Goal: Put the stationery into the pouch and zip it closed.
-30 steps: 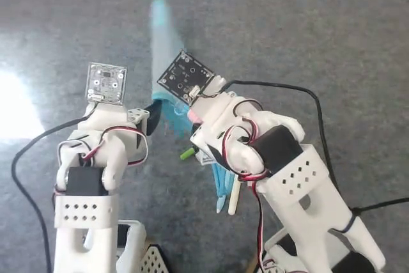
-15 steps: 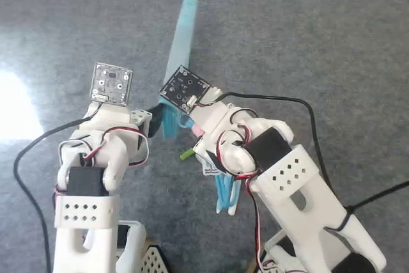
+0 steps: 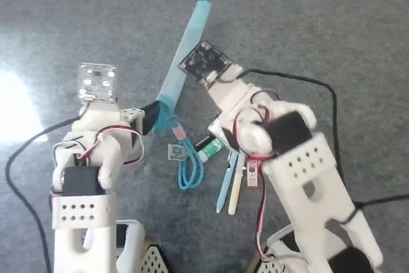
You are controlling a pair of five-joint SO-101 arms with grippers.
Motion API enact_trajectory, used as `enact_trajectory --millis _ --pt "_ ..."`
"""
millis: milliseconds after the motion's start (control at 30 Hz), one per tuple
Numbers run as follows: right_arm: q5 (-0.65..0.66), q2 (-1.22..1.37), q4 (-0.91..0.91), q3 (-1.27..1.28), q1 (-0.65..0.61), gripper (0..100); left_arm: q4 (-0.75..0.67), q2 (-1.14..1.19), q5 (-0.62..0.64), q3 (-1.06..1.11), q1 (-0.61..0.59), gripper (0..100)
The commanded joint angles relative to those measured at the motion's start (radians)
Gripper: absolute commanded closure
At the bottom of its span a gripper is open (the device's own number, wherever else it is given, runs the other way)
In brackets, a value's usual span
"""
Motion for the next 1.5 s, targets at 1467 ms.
enact_trajectory --millis 1467 --pt "0.072 1.27 0.371 -1.306 -0.196 72.6 -0.021 0.029 -0.057 0.015 -0.816 59"
